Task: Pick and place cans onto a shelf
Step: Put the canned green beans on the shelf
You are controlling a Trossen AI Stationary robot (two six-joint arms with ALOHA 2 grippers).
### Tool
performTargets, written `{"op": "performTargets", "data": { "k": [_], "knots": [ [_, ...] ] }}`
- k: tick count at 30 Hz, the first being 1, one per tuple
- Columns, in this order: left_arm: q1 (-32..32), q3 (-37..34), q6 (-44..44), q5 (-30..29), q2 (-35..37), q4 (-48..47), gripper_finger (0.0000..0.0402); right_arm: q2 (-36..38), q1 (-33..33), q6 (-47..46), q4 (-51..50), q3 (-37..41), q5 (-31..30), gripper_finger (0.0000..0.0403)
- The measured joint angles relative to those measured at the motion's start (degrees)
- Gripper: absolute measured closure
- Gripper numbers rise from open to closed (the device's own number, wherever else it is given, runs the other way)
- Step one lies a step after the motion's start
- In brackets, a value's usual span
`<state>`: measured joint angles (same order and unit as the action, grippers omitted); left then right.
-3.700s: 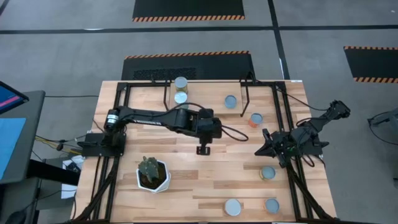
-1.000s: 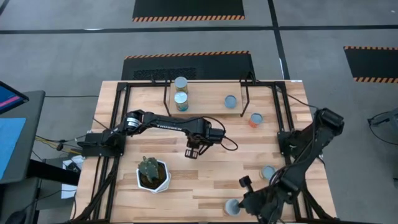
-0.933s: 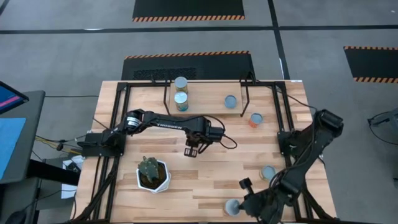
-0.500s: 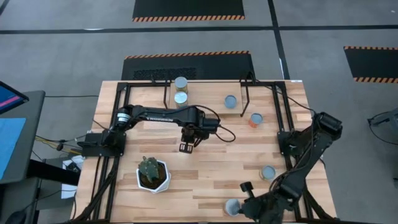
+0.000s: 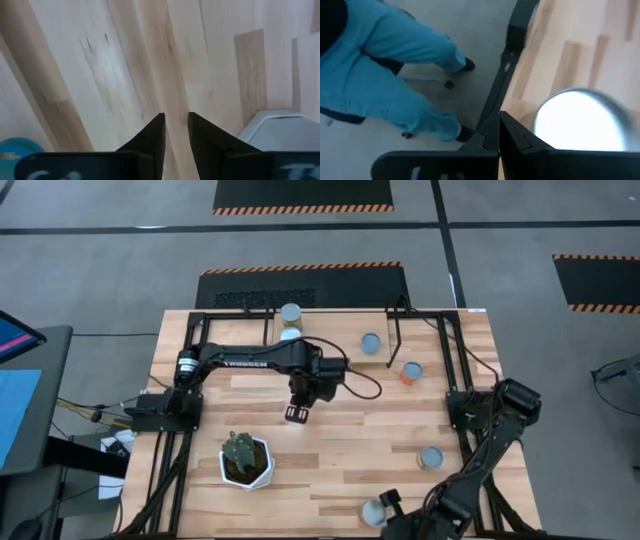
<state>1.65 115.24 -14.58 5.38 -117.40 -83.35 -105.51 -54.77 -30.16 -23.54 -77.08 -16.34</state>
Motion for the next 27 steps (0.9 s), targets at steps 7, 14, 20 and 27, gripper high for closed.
{"op": "performTargets", "data": {
  "k": [7,14,20,27],
  "knots": [
    [1.7,0.0,1.7,0.4,-0.1,-1.4,0.0331,-2.7,0.4,-1.8,0.0,-0.1,0.3,0.0385],
    [1.7,-0.1,4.3,-1.6,2.0,-6.6,0.0331,-2.7,2.4,-2.4,-3.5,-0.1,-1.6,0.0387],
    [1.7,-0.1,4.2,-1.8,7.4,-6.2,0.0331,-2.6,4.9,-1.2,-5.2,0.0,-1.7,0.0383],
    [1.7,0.0,1.9,-0.4,13.0,-0.5,0.0331,-0.8,7.4,2.0,-9.8,0.0,-1.7,0.0383]
  ]
}}
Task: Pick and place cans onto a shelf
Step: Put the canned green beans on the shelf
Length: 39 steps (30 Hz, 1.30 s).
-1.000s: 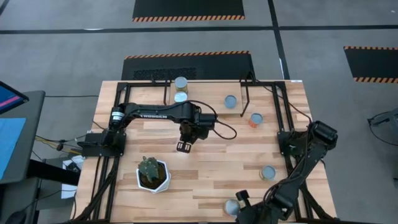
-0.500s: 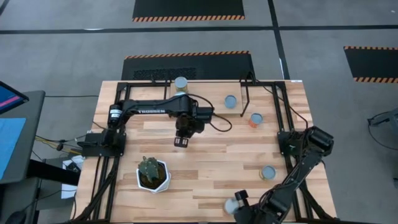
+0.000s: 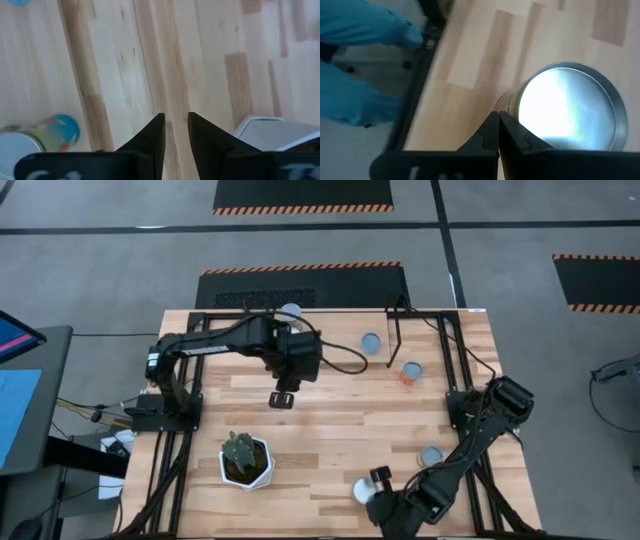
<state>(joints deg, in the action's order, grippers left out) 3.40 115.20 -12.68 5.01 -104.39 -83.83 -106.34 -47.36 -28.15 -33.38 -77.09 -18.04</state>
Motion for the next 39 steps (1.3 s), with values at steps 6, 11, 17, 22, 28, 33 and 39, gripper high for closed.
{"op": "performTargets", "data": {
  "k": [6,11,17,22,28,33,39],
  "knots": [
    [0.0,-0.8,0.9,-2.6,0.7,-3.3,0.0331,0.0,2.1,0.3,-1.2,0.0,-0.1,0.0384],
    [0.8,-14.1,1.2,-2.2,5.8,2.5,0.0331,0.0,3.3,1.1,-1.6,0.0,-0.1,0.0378],
    [2.2,-30.6,4.0,-2.2,18.3,12.3,0.0357,0.0,4.3,1.7,-2.8,0.0,-0.1,0.0382],
    [2.1,-39.6,4.0,-2.5,29.3,25.9,0.0396,0.0,6.0,1.7,-2.9,0.0,0.0,0.0383],
    [2.1,-53.8,6.1,-2.3,37.8,47.2,0.0390,0.0,9.5,1.7,-3.1,0.0,-1.8,0.0379],
    [2.1,-58.4,7.2,-2.4,38.4,52.7,0.0384,0.0,12.9,3.9,-5.4,0.0,-1.9,0.0383],
    [1.4,-58.5,7.0,-2.3,37.1,60.5,0.0383,0.0,18.1,11.1,-4.9,0.0,-4.9,0.0380]
  ]
}}
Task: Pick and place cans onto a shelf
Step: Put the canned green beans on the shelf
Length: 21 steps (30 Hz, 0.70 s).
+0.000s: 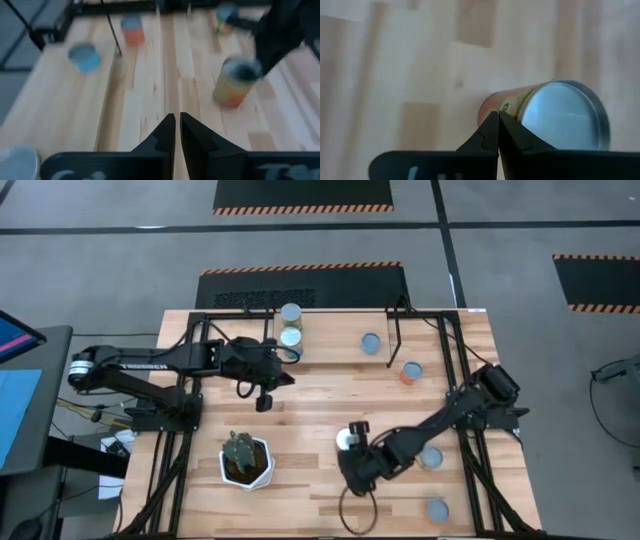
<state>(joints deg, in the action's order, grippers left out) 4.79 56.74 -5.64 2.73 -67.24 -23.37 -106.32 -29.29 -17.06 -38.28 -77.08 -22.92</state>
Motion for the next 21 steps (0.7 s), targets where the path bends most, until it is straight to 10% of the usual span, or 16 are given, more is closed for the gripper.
{"op": "performTargets", "data": {
  "k": [7,21],
  "knots": [
    [-1.3,0.0,-0.1,0.0,0.0,2.2,0.0383,0.8,6.1,7.0,2.3,0.0,-1.7,0.0384],
    [-1.3,0.0,0.2,-0.5,-0.3,-0.4,0.0383,12.2,-6.7,0.7,-8.2,-0.7,-5.6,0.0380]
  ]
}}
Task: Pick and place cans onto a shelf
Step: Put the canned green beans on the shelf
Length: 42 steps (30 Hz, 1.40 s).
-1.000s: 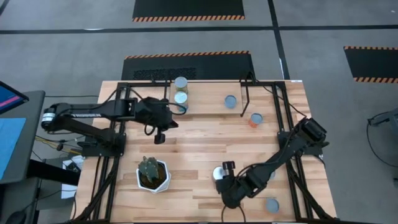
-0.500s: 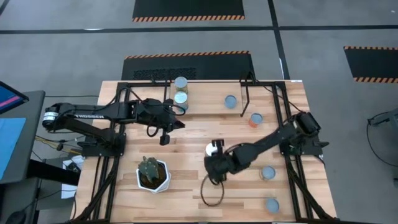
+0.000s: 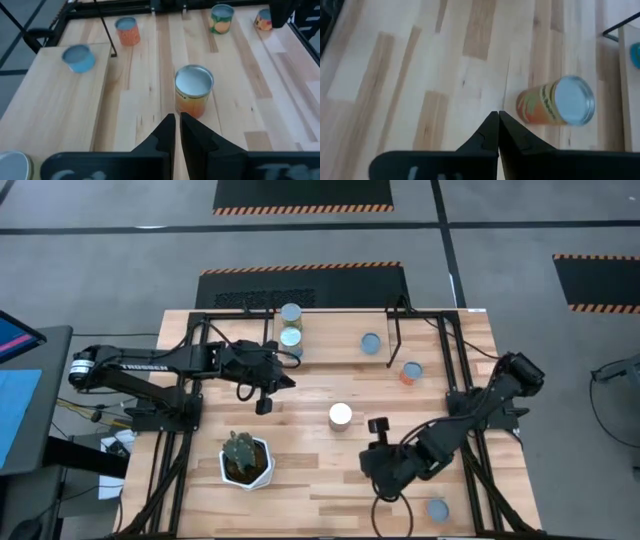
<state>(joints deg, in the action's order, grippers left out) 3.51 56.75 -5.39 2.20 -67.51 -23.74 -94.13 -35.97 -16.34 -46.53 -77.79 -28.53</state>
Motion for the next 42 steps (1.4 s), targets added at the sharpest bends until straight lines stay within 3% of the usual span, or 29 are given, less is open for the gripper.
{"op": "performTargets", "data": {
  "k": [8,14,20,33,42],
  "knots": [
    [0.0,0.0,0.6,0.0,0.0,-0.4,0.0383,-1.5,6.4,7.2,0.5,0.2,1.0,0.0314],
    [0.0,0.0,0.7,0.0,0.0,-0.7,0.0383,-4.2,13.3,11.5,2.7,0.4,8.4,0.0255],
    [0.0,0.0,0.7,0.0,0.0,-1.3,0.0383,-7.7,16.6,17.9,5.1,0.3,9.1,0.0242],
    [0.0,0.0,0.6,0.0,0.0,-1.8,0.0383,-10.9,20.1,18.4,5.6,0.1,8.3,0.0280],
    [0.0,0.0,0.6,0.0,0.0,-1.8,0.0383,-10.9,21.1,17.1,7.4,0.1,8.4,0.0388]
  ]
}}
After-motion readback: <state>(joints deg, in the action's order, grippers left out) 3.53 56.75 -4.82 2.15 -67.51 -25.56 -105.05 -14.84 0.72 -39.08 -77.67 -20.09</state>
